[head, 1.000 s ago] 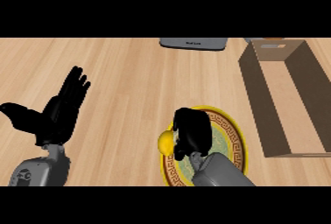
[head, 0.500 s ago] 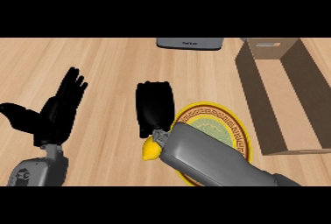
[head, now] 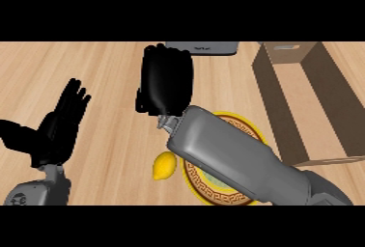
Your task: Pick the cupcake from the plate and place it in the cardboard box
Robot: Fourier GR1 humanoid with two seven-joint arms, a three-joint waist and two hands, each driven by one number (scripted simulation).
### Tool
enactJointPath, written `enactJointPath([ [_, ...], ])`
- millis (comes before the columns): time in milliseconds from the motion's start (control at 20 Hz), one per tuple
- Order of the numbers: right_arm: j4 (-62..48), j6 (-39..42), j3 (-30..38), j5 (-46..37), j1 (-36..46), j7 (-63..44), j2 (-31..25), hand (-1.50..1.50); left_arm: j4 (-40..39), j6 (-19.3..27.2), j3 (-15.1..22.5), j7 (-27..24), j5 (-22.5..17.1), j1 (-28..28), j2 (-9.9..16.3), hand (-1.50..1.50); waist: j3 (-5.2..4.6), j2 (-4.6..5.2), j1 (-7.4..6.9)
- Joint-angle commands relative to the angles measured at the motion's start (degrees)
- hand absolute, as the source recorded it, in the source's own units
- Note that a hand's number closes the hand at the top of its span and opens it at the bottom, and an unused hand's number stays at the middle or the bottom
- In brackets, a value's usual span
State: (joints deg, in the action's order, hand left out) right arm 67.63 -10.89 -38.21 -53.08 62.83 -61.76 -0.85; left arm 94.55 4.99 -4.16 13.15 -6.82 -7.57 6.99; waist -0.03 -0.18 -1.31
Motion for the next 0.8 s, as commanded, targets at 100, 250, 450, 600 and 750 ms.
enactJointPath([
  [100,2.0,-1.8,5.6,-7.9,0.3,-11.4,0.5,1.5,-1.0,-0.2,-1.1,-0.9,0.2,1.5,0.6,0.0,0.01,-0.21,1.83],
  [250,0.8,-0.7,11.3,-7.4,0.0,-7.6,-2.4,1.5,-0.1,1.1,-0.7,-0.6,0.7,0.6,-0.2,0.0,0.03,0.0,1.46],
  [450,3.4,0.2,15.1,-5.5,-7.1,-1.4,-8.2,1.5,-0.1,0.2,0.3,-4.1,1.5,4.3,-1.0,0.0,0.03,0.09,1.62],
  [600,3.7,-0.1,19.0,-6.4,-6.7,0.3,-9.3,1.5,0.9,0.4,-1.1,-0.3,-0.4,2.0,-0.4,0.0,0.04,0.1,1.33],
  [750,3.3,3.5,20.0,-9.0,-7.2,0.0,-13.0,1.5,1.1,1.9,-0.2,0.3,1.0,0.3,-1.2,0.0,0.03,0.02,1.63],
])
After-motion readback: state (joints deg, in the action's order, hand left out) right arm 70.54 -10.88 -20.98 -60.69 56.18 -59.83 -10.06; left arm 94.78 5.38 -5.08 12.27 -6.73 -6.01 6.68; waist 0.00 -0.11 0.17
